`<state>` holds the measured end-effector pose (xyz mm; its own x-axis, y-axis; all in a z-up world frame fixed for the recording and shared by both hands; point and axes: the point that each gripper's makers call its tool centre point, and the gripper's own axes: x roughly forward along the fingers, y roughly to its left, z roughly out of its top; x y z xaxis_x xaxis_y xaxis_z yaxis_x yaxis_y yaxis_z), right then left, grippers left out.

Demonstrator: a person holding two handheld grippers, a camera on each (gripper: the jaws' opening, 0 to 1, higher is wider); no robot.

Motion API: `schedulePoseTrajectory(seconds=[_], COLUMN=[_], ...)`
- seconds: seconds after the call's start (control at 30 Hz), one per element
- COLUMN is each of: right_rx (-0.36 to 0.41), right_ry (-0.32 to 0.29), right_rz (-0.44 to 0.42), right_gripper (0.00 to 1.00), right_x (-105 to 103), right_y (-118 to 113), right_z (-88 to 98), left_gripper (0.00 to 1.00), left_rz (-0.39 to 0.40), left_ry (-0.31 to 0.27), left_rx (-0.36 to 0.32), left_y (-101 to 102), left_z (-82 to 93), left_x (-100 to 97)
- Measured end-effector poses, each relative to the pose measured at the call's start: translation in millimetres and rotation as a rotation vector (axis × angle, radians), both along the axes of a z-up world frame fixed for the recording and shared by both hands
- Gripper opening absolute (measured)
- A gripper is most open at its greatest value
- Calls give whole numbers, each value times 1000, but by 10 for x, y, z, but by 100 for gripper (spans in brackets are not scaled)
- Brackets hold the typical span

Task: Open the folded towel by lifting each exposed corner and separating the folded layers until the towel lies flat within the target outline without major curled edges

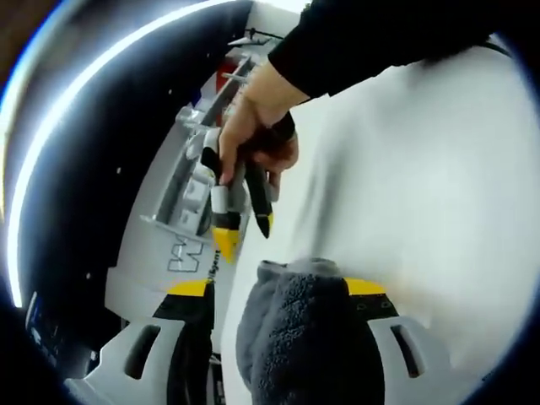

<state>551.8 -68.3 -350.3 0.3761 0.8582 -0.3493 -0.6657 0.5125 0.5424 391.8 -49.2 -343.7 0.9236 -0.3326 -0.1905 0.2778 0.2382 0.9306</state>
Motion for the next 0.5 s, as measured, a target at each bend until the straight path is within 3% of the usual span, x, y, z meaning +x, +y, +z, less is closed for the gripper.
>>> schedulePoseTrajectory(seconds=[0.07,0.23,0.27,0.33,0.43,0.5], right_rx=[-8,9,18,30,52,56], right_ry=[12,37,48,55,76,79], right_rz=[12,17,21,19,15,20], right_gripper=[62,65,65,68,70,70], right_x=[-29,-52,-63,-70,-48,-67], right_y=[44,61,62,62,59,68], right_z=[-49,-49,-47,-45,-34,-37], left_gripper=[55,40,39,37,31,24], left_rz=[-1,0,-8,-18,-11,-15], left_ry=[-3,4,16,102,71,83], left_rx=[0,-2,-6,-53,-24,-25], left_y=[-2,-11,-27,-64,-43,-46], left_z=[5,30,12,-109,-94,-104], left_x=[-4,-29,-28,-33,3,6])
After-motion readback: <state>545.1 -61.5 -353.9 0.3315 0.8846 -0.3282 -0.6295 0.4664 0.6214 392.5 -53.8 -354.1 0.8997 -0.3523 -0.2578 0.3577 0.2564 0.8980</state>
